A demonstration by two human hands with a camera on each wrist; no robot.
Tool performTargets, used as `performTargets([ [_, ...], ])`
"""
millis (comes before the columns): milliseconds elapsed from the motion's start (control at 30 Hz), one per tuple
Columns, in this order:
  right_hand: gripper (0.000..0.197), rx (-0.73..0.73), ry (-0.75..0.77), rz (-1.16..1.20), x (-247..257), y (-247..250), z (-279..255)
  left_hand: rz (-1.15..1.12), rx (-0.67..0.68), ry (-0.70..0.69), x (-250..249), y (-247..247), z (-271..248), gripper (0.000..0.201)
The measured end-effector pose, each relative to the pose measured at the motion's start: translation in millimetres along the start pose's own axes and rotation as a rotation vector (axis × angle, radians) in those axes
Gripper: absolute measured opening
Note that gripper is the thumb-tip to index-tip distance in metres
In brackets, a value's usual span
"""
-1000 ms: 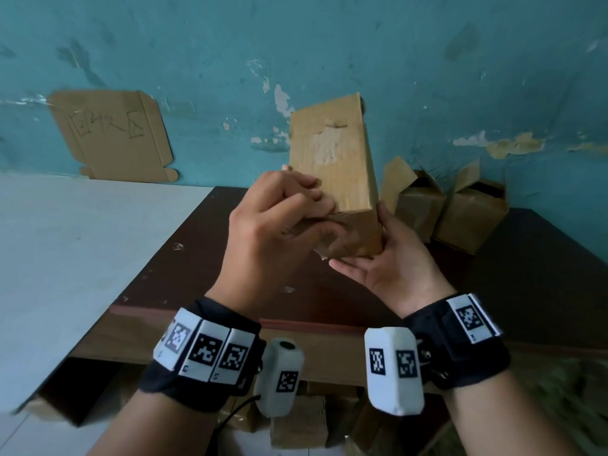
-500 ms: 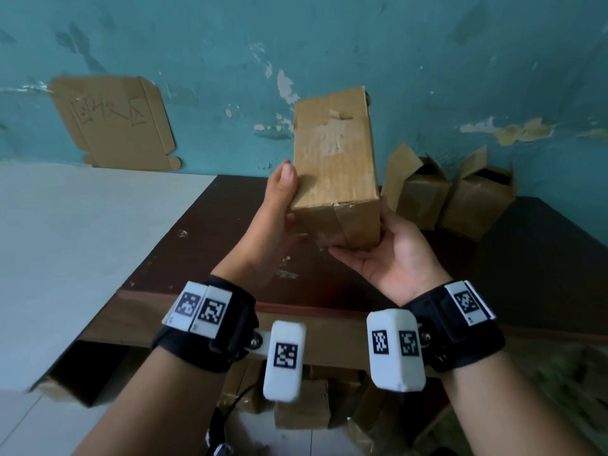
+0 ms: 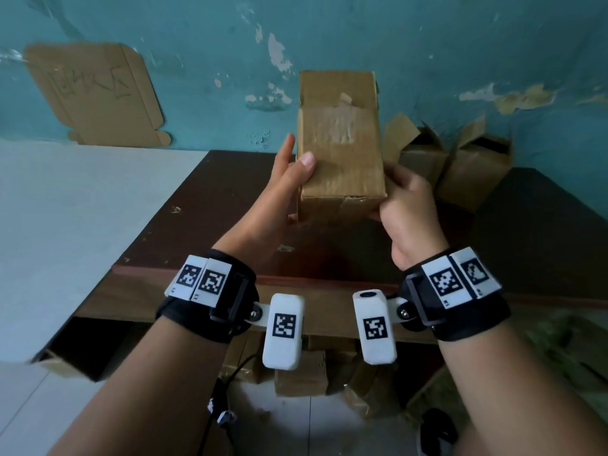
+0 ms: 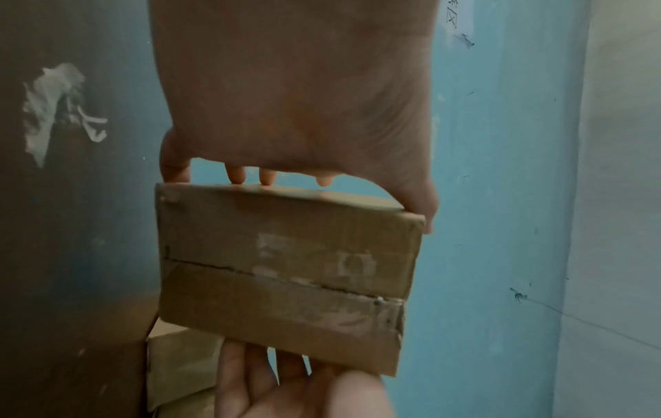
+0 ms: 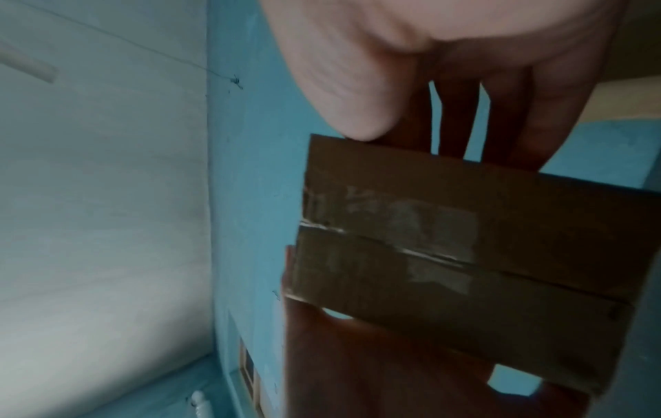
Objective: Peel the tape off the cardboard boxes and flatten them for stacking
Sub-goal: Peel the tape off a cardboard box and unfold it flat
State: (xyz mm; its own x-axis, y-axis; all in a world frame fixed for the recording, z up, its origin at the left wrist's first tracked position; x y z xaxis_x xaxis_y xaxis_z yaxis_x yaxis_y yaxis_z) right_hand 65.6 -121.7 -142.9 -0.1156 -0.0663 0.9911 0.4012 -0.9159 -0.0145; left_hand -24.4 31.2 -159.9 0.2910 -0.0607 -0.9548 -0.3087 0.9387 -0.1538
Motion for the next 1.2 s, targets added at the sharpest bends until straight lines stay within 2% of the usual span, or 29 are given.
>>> performTargets([
  [100,0.038,0.101,-0.081,0.009,12.5,-3.0,-9.9,0.001,0.03,-0.047,0.7,0.2,2.2,0.1],
  [233,0.037,0.24,-0.053,-0.055,23.1,-10.1,-24.9,0.001,0.056,-0.083,2.9,1.6,1.3,0.107],
  [333,0.028,0.209,-0.014,-0.029,23.0,-10.9,-28.0,0.008,0.085,-0.122,3.4,3.3,1.0,0.117],
  [467,0.053,0.163,0.036,-0.008,15.9,-13.9,-28.5,0.087,0.106,-0.185,3.7,5.1,-1.7,0.125],
  [633,0.057,0.224,0.081,-0.012,13.2,-14.0,-29.0,0.126,0.11,-0.218,5.5,10.1,-2.0,0.127],
  [767,0.075,0.291,0.066,-0.134,9.2,-13.7,-25.8,0.185,0.119,-0.207,7.6,14.8,-2.6,0.124],
  [900,0.096,0.289,0.072,-0.265,10.2,-10.8,-25.3,0.206,0.12,-0.204,7.8,15.6,-2.5,0.123],
  [1200,0.095,0.289,0.001,-0.315,11.1,-8.7,-26.6,0.277,0.094,-0.206,5.5,13.2,-3.8,0.125],
])
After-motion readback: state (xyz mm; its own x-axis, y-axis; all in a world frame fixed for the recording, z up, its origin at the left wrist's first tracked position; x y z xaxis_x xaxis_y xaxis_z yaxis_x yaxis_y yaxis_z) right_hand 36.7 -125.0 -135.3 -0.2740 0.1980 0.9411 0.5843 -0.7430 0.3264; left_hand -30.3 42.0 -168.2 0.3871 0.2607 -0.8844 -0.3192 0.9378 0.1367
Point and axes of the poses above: each hand's wrist, its own z-axis towards the middle knuckle, its own y-axis out of the back of the hand, x = y × z, the point moved 5 cm from there along z, towards the middle knuckle, and after that the axes turned 5 degrees about -y, right-handed, at the moved point
